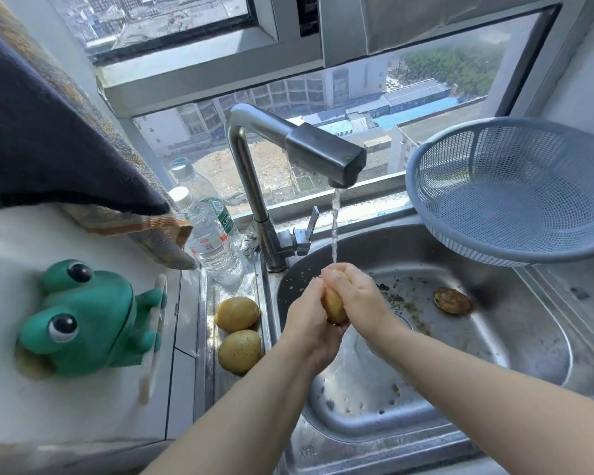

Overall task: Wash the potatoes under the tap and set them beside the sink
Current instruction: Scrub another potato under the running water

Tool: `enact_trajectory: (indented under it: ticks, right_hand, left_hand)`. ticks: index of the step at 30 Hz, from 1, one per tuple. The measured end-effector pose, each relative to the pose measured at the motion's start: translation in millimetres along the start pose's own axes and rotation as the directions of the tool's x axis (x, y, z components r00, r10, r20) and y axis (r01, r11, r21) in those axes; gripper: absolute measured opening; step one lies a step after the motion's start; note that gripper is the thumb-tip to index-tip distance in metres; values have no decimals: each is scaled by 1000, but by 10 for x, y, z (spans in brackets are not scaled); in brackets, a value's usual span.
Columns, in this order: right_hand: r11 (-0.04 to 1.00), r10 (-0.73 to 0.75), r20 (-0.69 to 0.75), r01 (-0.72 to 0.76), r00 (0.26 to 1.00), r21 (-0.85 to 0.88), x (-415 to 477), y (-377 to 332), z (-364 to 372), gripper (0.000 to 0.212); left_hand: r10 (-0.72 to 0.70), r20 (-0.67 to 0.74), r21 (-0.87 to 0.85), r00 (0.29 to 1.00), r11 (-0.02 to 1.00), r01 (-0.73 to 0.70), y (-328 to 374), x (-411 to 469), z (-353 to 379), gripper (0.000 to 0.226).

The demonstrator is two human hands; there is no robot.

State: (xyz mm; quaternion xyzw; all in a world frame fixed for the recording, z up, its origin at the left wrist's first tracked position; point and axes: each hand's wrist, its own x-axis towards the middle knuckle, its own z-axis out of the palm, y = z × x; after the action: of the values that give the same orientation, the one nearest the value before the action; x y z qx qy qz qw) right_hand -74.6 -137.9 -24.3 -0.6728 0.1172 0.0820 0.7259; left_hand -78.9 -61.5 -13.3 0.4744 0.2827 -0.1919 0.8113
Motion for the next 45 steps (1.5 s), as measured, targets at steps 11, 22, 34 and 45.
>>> enact_trajectory:
  ticks: [11,22,34,45]
  right_hand:
    - [972,116,20,-117,993,205,42,-56,-106,41]
    - [959,91,220,-145,971,243,17,-46,-179,26]
    - [923,248,118,-272,962,272,-80,3,-109,33]
    - [952,190,209,-232,959,199,-123,-38,-130,36]
  left_hand:
    - [-71,269,184,961,983,21,31,-116,-137,39]
    - [-193,361,364,912,930,53,216,-161,-233,24]
    - [66,339,416,939,884,-212,37,-96,-159,42]
    - [95,95,302,991,946,-120,56,-39,-48,19]
